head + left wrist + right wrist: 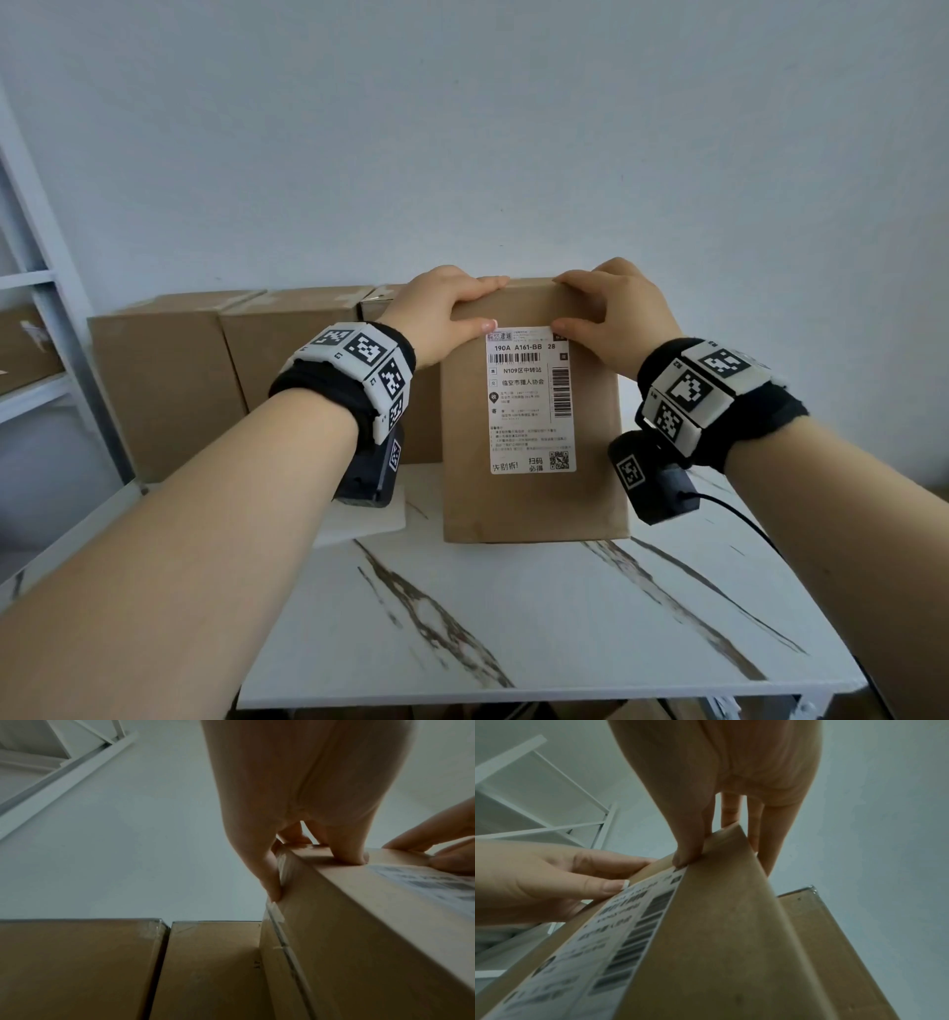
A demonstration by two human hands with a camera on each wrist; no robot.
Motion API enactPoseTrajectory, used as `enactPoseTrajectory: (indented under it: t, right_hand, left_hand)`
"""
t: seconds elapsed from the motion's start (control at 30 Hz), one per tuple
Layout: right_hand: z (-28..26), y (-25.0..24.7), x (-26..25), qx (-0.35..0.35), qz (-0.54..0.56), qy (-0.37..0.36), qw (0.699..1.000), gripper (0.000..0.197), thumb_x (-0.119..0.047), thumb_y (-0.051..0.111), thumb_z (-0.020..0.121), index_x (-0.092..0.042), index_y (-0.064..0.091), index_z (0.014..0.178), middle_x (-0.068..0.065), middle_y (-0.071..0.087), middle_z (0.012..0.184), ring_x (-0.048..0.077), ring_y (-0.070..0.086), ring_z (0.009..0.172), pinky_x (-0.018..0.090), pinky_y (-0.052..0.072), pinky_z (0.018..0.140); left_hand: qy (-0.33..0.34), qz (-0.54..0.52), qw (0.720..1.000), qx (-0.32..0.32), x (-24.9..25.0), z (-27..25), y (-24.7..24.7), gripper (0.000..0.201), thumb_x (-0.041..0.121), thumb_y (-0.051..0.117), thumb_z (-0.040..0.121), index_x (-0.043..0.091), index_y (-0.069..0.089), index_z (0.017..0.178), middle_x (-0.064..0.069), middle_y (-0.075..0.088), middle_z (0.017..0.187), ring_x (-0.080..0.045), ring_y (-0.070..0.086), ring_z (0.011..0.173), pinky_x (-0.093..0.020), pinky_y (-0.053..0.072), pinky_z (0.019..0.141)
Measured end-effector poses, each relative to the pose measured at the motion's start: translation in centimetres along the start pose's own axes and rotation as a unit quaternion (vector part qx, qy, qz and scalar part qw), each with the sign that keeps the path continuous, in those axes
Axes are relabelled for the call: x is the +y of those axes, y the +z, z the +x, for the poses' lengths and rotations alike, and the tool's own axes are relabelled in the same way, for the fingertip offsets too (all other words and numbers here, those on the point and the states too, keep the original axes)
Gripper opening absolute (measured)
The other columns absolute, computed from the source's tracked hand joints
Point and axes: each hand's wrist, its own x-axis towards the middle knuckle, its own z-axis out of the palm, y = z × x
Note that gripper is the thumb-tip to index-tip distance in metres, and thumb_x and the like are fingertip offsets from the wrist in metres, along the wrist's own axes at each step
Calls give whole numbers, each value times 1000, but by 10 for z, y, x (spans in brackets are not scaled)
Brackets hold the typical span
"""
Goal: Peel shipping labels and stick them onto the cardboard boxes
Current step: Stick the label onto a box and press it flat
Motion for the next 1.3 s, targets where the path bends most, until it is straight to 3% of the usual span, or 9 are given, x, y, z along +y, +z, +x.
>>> enactPoseTrajectory:
  t: [0.13, 0.27, 0.5, 0.67, 0.83, 0.93, 1.03, 1.17, 1.3]
  right_hand:
    - [-3, 1, -4, 8, -20, 14, 1000, 58, -39, 73, 75, -23, 53, 128, 1, 46, 122, 19, 50, 112, 32, 44, 90]
    - [-5, 8, -11, 20, -53, 33, 998, 66, -54, 73, 67, -23, 53, 123, -1, 45, 119, 19, 48, 113, 41, 49, 87]
    - [0, 3, -3, 14, -2, 8, 1000, 48, -33, 68, 82, -22, 57, 126, 5, 48, 120, 22, 49, 112, 30, 40, 90]
    - [-4, 3, 6, -4, -3, -23, 1000, 56, -29, 69, 82, -23, 49, 134, 3, 44, 127, 20, 46, 117, 24, 35, 92]
    - [-10, 1, 8, -41, -49, -26, 998, 85, -41, 77, 69, -29, 34, 141, -1, 33, 137, 21, 38, 127, 40, 42, 99]
    - [-17, 1, 4, -65, -99, -25, 993, 109, -48, 83, 56, -31, 21, 145, -3, 24, 142, 19, 29, 132, 42, 45, 96]
    - [-25, 3, 0, -80, -156, -25, 984, 134, -52, 87, 42, -29, 7, 147, -3, 15, 145, 19, 19, 138, 43, 48, 94]
    - [-33, 5, -5, -93, -236, -36, 967, 155, -58, 87, 33, -24, -11, 148, 0, 8, 147, 23, 12, 140, 42, 48, 95]
    - [-35, 4, -5, -106, -273, -41, 955, 165, -61, 86, 27, -24, -23, 145, 2, 0, 150, 22, 10, 142, 42, 46, 99]
  left_hand:
    - [-4, 9, 1000, 17, 3, -2, 4, 60, 38, 68, 82, 32, 46, 137, 2, 49, 105, -17, 47, 111, -21, 30, 86]
    - [-17, 25, 999, 33, 7, -2, 7, 68, 47, 74, 71, 34, 50, 133, 2, 51, 107, -19, 48, 110, -29, 37, 93]
    - [-14, -10, 998, 56, 4, 2, 7, 48, 41, 67, 81, 34, 57, 127, 7, 48, 96, -16, 51, 102, -23, 33, 82]
    - [-2, -4, 999, 34, 3, -4, 6, 63, 40, 73, 76, 34, 49, 134, 3, 51, 103, -19, 48, 110, -24, 33, 88]
    - [-24, 70, 997, -10, 14, -16, 8, 102, 50, 80, 60, 35, 26, 145, -1, 39, 133, -24, 29, 127, -33, 27, 104]
    - [-34, 108, 993, -22, 20, -23, 11, 119, 55, 83, 51, 34, 16, 147, 1, 31, 137, -24, 23, 130, -36, 28, 107]
    - [-44, 157, 986, -37, 25, -29, 12, 133, 60, 84, 41, 32, 8, 147, 1, 26, 138, -24, 20, 131, -40, 37, 104]
    - [-46, 223, 972, -52, 31, -33, 12, 142, 68, 81, 35, 30, 1, 147, 0, 25, 136, -25, 23, 129, -40, 42, 100]
    - [-51, 224, 972, -43, 34, -34, 11, 137, 69, 79, 37, 30, 6, 147, 0, 28, 136, -24, 25, 128, -38, 42, 99]
